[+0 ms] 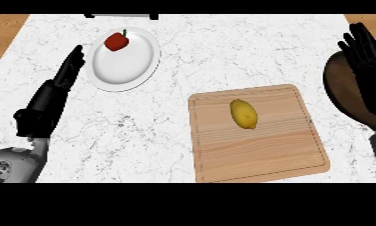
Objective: Pick the lemon from the cutting board and place it in the pan
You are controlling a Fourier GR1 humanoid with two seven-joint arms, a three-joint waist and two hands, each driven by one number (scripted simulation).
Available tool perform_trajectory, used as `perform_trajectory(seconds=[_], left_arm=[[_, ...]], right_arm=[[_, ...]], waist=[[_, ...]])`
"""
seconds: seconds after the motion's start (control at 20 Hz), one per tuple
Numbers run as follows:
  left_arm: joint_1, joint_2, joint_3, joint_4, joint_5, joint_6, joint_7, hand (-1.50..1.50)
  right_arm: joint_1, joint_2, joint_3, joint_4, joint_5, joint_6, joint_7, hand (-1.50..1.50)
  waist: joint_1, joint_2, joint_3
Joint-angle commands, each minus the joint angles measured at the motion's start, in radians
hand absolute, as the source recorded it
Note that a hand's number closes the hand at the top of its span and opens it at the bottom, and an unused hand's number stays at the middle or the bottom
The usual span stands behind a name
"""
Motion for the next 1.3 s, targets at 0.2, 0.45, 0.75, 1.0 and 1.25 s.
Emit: perform_trajectory(seconds=[0.2,0.45,0.75,1.0,1.25], left_arm=[[-0.04,-0.043,-0.049,-0.012,0.014,-0.051,0.082,0.0],[0.013,-0.09,-0.075,0.008,0.073,-0.08,0.11,0.0],[0.005,-0.124,-0.031,-0.006,0.03,-0.084,0.164,0.0],[0.003,-0.111,-0.016,0.026,0.056,-0.11,0.134,0.0],[-0.014,-0.141,-0.044,0.017,0.03,-0.094,0.167,0.0]], right_arm=[[-0.211,0.075,0.145,0.303,0.068,0.033,0.21,-1.5],[-0.116,0.049,0.314,0.37,0.476,-0.203,0.145,1.5],[-0.097,0.171,0.312,0.363,0.492,-0.186,0.142,-1.5],[-0.224,0.033,0.417,0.323,0.563,0.037,0.393,-1.5],[-0.385,0.031,0.486,0.361,0.585,0.257,0.588,-1.5]], waist=[[0.04,-0.001,0.032],[0.034,-0.001,0.032],[-0.006,-0.015,0.031],[-0.003,-0.017,0.029],[0.012,-0.014,0.029]])
